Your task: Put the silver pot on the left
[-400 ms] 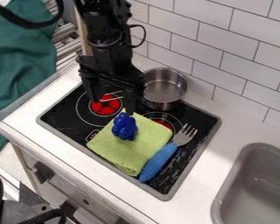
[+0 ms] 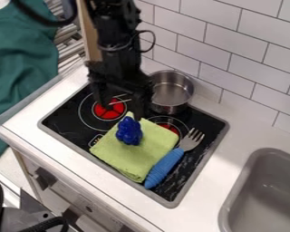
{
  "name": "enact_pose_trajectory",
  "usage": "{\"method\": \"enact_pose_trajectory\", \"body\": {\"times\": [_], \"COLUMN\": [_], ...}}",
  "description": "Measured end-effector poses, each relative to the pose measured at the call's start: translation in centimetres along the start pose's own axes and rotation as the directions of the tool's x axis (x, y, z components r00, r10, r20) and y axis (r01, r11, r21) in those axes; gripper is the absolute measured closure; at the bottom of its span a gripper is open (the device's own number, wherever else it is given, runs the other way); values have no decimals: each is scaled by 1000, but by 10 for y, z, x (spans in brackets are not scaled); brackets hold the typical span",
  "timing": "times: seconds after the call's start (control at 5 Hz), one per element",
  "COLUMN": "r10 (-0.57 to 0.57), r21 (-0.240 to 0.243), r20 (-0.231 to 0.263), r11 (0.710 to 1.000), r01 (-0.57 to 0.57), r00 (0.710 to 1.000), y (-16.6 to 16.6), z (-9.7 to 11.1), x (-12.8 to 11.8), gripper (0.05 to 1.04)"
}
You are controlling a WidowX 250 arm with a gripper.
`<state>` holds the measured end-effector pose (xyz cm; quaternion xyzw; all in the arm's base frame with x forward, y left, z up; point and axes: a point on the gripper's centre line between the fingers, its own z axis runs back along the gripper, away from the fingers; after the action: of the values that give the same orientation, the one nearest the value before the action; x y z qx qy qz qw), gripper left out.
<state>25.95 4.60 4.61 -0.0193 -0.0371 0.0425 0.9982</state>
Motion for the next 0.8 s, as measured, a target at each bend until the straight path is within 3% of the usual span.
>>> {"method": "enact_pose_trajectory", "body": {"times": [0.4,0.8], "r10": [-138,-139], "r21": [-39,-117], "r20": [-25,-30], "r11": [990,984], "r01": [137,135], "r00": [990,990], "y": [-29,-42], "z": [-17,-48], "x": [54,98], "gripper": [73,73]}}
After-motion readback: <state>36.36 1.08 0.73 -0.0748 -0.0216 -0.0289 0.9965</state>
